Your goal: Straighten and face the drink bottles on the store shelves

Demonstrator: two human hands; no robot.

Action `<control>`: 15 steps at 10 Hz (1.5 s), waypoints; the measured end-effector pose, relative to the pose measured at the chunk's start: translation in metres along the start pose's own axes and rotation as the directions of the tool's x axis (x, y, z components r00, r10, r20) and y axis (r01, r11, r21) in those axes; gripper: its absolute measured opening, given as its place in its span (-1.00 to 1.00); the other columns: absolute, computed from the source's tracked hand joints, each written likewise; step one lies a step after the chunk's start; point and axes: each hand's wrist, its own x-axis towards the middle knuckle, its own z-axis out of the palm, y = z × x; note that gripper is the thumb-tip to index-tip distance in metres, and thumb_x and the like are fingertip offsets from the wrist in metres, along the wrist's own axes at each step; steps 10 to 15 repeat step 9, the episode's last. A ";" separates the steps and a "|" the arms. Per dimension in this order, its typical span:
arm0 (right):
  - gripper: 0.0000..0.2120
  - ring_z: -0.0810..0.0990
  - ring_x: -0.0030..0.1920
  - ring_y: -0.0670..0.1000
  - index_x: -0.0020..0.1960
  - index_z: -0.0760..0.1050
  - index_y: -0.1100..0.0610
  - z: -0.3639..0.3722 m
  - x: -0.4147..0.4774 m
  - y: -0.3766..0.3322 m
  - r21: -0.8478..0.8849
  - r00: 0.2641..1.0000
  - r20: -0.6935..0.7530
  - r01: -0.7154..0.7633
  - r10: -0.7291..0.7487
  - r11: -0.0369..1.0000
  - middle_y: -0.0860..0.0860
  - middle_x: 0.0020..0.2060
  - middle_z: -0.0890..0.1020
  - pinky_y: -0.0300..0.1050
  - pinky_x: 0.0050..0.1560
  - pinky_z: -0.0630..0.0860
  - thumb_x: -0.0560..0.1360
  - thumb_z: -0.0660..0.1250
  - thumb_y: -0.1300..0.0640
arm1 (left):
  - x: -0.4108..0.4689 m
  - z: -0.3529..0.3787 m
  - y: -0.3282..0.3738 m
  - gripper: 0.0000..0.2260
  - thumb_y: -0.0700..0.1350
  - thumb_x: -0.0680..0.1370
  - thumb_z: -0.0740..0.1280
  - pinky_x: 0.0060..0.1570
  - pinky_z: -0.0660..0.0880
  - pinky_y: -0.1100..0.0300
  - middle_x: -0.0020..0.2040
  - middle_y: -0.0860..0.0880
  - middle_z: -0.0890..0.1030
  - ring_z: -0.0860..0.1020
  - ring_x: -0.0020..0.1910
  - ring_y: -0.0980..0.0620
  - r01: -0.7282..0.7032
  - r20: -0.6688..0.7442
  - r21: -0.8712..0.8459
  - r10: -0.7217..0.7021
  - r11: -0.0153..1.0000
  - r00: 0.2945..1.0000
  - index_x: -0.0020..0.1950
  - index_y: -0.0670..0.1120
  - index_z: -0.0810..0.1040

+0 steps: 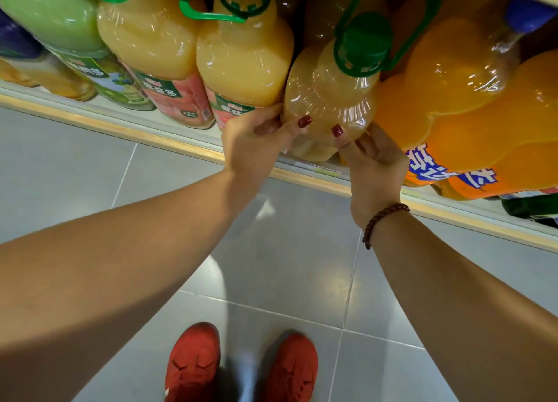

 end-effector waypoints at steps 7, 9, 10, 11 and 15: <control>-0.60 0.61 0.09 -0.06 0.21 0.53 0.18 -0.001 0.004 -0.012 -0.520 0.998 0.056 0.063 -0.040 0.852 0.00 0.11 0.66 -0.39 -0.09 0.51 0.49 0.39 -0.06 | -0.003 -0.007 0.036 -0.82 -0.08 0.51 0.41 -0.24 0.39 0.21 -0.29 -0.11 0.62 0.46 -0.36 0.14 0.145 0.087 0.301 -0.178 0.943 0.980 -0.17 -0.18 0.68; -0.53 0.53 0.21 0.06 0.34 0.40 0.05 -0.028 -0.025 -0.060 -0.814 0.947 0.322 0.279 -0.004 0.510 0.01 0.21 0.57 -0.04 0.16 0.51 0.49 0.37 -0.07 | -0.030 -0.034 0.084 -0.76 -0.21 0.47 0.42 -0.07 0.26 0.56 0.06 -0.03 0.63 0.52 0.05 0.06 -0.138 0.216 0.687 -0.019 0.714 0.976 0.13 -0.11 0.63; -0.53 0.53 0.21 0.06 0.34 0.40 0.05 -0.028 -0.025 -0.060 -0.814 0.947 0.322 0.279 -0.004 0.510 0.01 0.21 0.57 -0.04 0.16 0.51 0.49 0.37 -0.07 | -0.030 -0.034 0.084 -0.76 -0.21 0.47 0.42 -0.07 0.26 0.56 0.06 -0.03 0.63 0.52 0.05 0.06 -0.138 0.216 0.687 -0.019 0.714 0.976 0.13 -0.11 0.63; -0.53 0.53 0.21 0.06 0.34 0.40 0.05 -0.028 -0.025 -0.060 -0.814 0.947 0.322 0.279 -0.004 0.510 0.01 0.21 0.57 -0.04 0.16 0.51 0.49 0.37 -0.07 | -0.030 -0.034 0.084 -0.76 -0.21 0.47 0.42 -0.07 0.26 0.56 0.06 -0.03 0.63 0.52 0.05 0.06 -0.138 0.216 0.687 -0.019 0.714 0.976 0.13 -0.11 0.63; -0.53 0.53 0.21 0.06 0.34 0.40 0.05 -0.028 -0.025 -0.060 -0.814 0.947 0.322 0.279 -0.004 0.510 0.01 0.21 0.57 -0.04 0.16 0.51 0.49 0.37 -0.07 | -0.030 -0.034 0.084 -0.76 -0.21 0.47 0.42 -0.07 0.26 0.56 0.06 -0.03 0.63 0.52 0.05 0.06 -0.138 0.216 0.687 -0.019 0.714 0.976 0.13 -0.11 0.63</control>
